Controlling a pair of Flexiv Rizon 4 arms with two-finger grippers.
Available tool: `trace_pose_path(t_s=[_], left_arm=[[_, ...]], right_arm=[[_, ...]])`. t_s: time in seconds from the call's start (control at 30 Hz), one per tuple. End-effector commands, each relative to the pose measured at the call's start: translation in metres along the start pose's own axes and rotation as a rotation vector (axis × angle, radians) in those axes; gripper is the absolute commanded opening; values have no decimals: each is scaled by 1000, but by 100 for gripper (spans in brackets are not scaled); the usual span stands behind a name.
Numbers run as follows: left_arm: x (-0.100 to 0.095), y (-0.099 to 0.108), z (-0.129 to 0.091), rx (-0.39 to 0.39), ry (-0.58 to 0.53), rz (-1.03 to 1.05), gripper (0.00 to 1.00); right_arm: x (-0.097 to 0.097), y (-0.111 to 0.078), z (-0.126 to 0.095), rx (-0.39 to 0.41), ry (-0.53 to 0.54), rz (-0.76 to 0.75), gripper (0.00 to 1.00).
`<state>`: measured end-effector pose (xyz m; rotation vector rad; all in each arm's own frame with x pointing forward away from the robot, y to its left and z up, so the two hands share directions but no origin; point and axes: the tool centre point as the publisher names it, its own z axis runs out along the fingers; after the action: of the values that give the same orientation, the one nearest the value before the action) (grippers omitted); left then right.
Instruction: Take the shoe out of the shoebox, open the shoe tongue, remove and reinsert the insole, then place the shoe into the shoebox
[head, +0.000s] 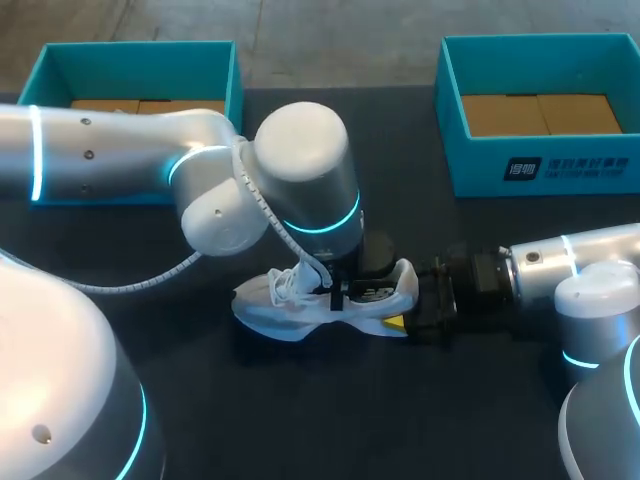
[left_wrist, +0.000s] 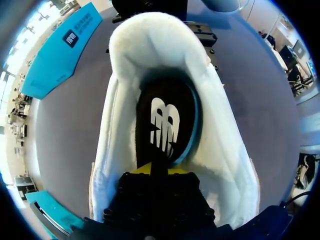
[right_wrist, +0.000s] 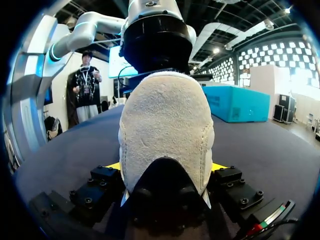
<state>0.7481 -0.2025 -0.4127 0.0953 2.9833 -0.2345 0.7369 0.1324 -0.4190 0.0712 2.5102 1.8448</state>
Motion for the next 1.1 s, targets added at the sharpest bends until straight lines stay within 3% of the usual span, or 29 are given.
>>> trace_pose_path(t_s=[0.03, 0.37, 0.67, 1.1], left_arm=[[-13, -1, 29, 1, -5, -11, 0], [-20, 2, 7, 81, 48, -29, 0], [-3, 5, -22, 195, 166, 19, 0], [10, 5, -49, 287, 256, 74, 0]], right_arm=[[1, 0, 3, 3, 1, 0, 0], [1, 0, 3, 3, 1, 0, 0], [1, 0, 3, 3, 1, 0, 0], [1, 0, 3, 3, 1, 0, 0]])
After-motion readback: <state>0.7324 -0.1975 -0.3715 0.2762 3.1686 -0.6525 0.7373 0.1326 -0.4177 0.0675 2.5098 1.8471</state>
